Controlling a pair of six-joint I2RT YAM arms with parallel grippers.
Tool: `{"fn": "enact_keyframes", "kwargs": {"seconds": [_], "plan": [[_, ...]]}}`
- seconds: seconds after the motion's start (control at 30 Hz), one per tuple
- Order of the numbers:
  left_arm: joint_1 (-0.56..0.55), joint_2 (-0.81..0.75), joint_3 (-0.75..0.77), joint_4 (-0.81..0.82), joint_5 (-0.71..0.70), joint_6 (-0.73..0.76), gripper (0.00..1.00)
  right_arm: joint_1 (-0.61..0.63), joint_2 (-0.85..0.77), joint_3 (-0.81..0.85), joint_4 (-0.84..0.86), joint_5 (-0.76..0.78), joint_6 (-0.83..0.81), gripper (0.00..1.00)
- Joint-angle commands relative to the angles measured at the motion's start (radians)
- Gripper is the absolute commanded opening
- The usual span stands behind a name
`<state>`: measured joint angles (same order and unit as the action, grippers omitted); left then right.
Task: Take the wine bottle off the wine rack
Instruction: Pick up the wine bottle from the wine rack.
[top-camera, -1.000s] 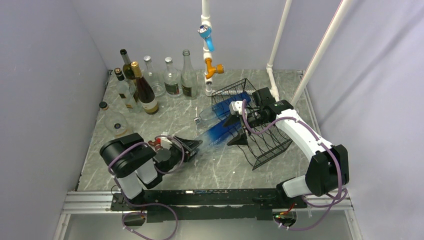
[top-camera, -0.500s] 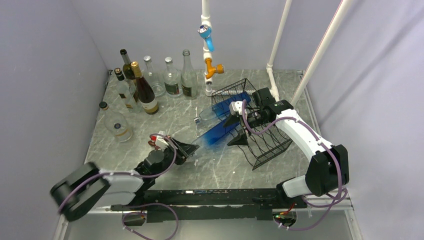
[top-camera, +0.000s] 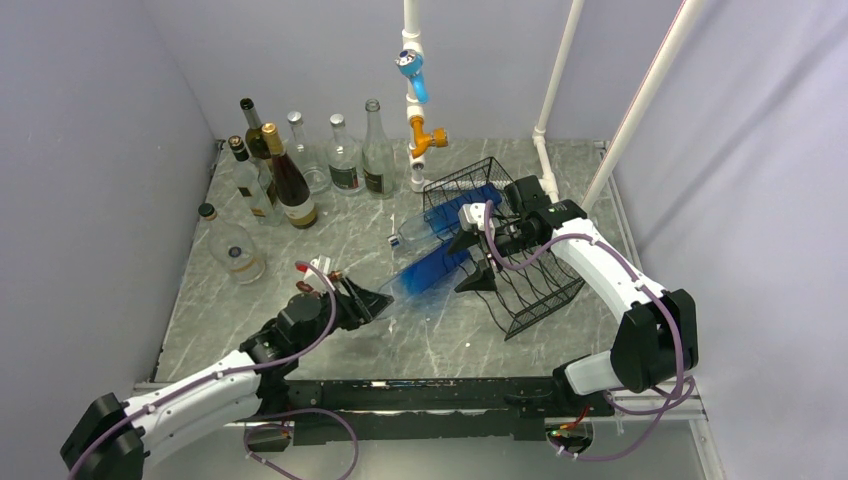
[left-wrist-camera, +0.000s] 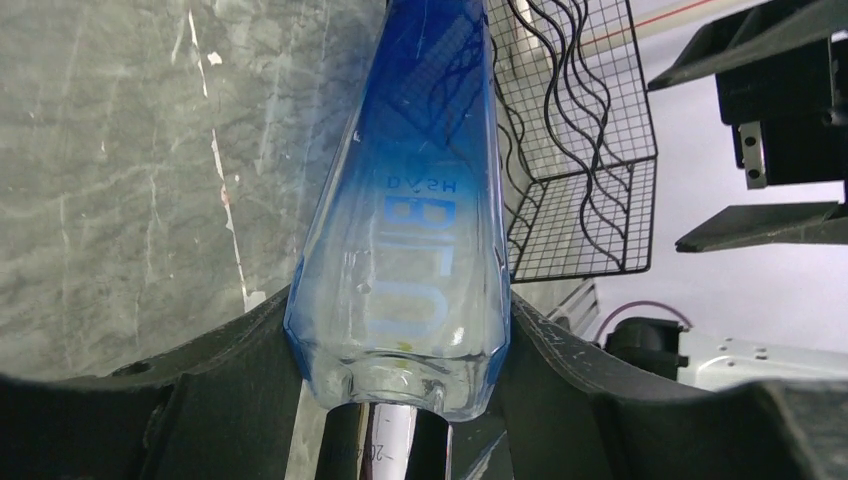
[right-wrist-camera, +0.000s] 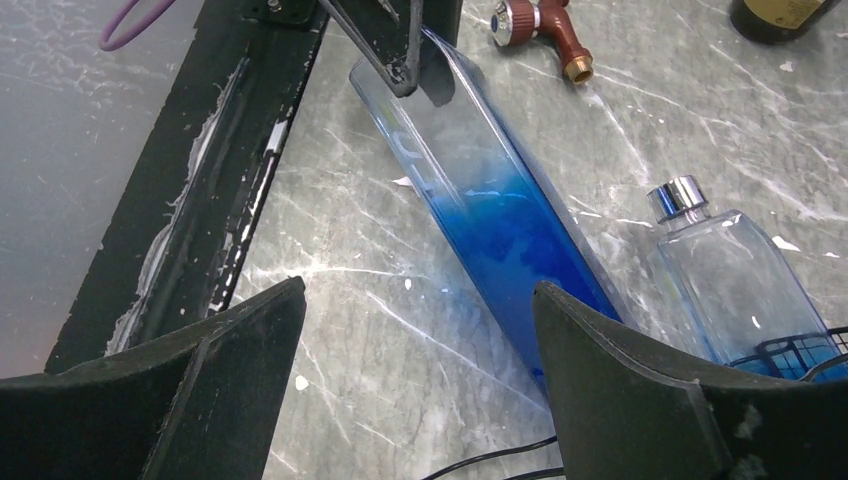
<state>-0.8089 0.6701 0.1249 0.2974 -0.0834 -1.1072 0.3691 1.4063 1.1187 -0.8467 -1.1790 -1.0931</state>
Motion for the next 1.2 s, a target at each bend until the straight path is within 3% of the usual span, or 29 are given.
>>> {"fn": "enact_keyframes", "kwargs": {"seconds": [0.0, 0.27, 0.53, 0.63, 0.8, 1.17], "plan": [[-0.006, -0.051, 0.109, -0.216, 0.041, 0.186, 0.00, 0.003, 0.002, 0.006, -0.013, -0.037, -0.044, 0.86], [-0.006, -0.174, 0.205, -0.466, 0.029, 0.368, 0.00, 0.011, 0.004, 0.006, -0.017, -0.037, -0.056, 0.87], [-0.005, -0.151, 0.333, -0.599, 0.073, 0.529, 0.00, 0.056, 0.014, 0.012, 0.016, -0.005, -0.042, 0.87], [-0.006, -0.134, 0.384, -0.647, 0.080, 0.583, 0.00, 0.118, 0.022, 0.022, 0.065, 0.052, -0.009, 0.92], [-0.006, -0.115, 0.459, -0.700, 0.104, 0.675, 0.00, 0.207, 0.037, 0.041, 0.133, 0.116, 0.016, 0.99], [-0.006, -0.039, 0.599, -0.755, 0.191, 0.857, 0.00, 0.290, 0.214, 0.230, 0.165, 0.107, 0.108, 1.00]]}}
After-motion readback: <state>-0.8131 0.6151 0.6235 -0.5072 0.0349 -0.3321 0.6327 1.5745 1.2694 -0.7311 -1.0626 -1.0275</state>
